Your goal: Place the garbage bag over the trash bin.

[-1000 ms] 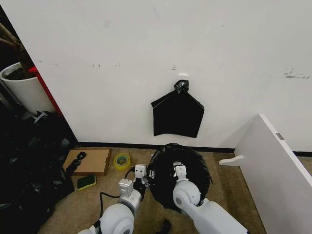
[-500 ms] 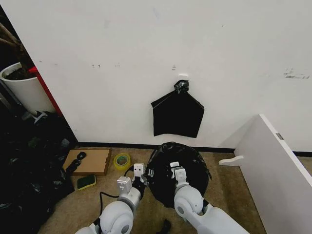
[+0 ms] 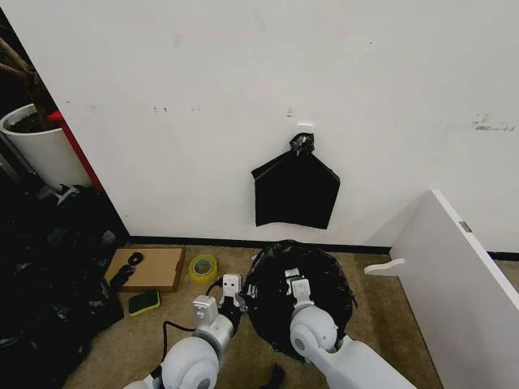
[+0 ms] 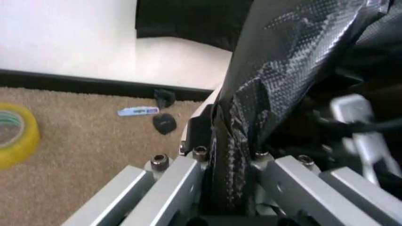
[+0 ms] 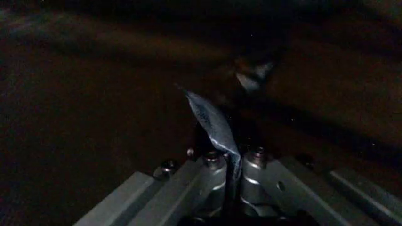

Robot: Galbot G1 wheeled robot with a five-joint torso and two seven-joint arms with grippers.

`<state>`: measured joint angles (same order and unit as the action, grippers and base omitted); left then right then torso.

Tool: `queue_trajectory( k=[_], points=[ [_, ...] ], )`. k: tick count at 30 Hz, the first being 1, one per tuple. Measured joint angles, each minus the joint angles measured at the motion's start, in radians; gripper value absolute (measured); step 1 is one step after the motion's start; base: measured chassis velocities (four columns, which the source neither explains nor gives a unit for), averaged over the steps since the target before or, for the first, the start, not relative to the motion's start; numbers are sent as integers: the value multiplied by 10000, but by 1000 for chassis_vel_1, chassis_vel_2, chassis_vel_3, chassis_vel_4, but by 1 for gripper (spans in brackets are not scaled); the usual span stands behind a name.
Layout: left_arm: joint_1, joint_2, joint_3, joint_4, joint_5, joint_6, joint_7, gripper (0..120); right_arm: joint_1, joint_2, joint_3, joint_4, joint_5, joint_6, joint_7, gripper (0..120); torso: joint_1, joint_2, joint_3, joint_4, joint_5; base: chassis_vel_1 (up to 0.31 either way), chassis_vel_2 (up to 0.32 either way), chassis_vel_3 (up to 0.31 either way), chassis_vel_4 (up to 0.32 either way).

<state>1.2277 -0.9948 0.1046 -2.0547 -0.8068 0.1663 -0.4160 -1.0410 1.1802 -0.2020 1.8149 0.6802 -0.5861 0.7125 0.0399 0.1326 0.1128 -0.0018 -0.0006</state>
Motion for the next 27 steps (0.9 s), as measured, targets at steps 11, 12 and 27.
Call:
queue_trajectory(
  k=[11,12,27],
  points=[
    [94,236,2,-276,23,-38,163,0,136,240,81,-773,276,-279,46,0,0,0,2,3,1,0,0,0,0],
    [106,255,-8,-290,24,-44,172,0,152,258,100,-826,274,-288,41,0,0,0,1,3,2,0,0,0,0],
    [106,255,-7,-173,326,-142,223,0,-163,-87,-9,358,174,-409,-79,0,0,0,1,0,1,0,0,0,0]
  ],
)
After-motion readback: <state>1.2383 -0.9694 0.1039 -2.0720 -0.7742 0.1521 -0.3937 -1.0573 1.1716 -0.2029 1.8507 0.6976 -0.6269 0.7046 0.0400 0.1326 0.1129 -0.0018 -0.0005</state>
